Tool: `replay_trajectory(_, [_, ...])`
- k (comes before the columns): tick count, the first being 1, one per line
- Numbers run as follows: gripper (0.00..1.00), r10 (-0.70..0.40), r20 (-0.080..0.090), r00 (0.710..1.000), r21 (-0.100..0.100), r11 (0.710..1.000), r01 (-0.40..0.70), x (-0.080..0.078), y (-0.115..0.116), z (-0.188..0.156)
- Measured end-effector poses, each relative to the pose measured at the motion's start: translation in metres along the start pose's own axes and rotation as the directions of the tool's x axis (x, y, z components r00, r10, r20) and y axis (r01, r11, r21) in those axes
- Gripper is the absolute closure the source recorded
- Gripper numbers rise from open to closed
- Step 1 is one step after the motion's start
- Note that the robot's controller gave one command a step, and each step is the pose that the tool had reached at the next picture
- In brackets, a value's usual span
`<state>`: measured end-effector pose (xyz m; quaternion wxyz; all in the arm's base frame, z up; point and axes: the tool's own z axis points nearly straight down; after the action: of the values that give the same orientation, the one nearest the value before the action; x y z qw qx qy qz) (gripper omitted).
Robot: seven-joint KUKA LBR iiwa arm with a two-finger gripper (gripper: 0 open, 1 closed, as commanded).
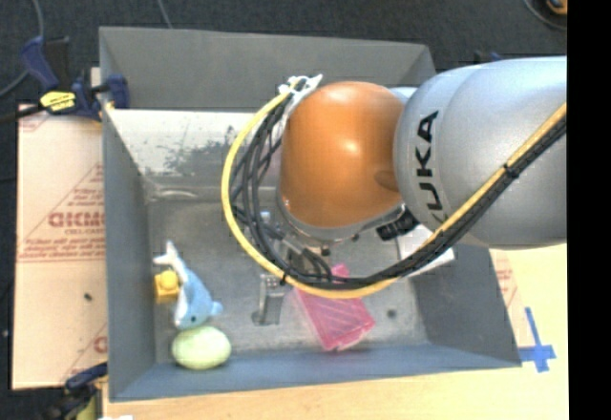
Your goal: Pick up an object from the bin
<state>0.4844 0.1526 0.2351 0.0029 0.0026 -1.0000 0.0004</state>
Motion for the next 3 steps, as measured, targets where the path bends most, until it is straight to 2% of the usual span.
replay_trajectory(1, [0.0,0.006,0.009,1.0,-0.002,1.0,-0.006,-0.002,-0.001,-0.005])
replay_trajectory(2, [0.0,-0.217,0.007,0.976,0.0,0.976,0.217,-0.003,0.027,0.086])
replay_trajectory(3, [0.0,-0.434,0.012,0.901,0.001,0.901,0.434,0.009,0.071,0.074])
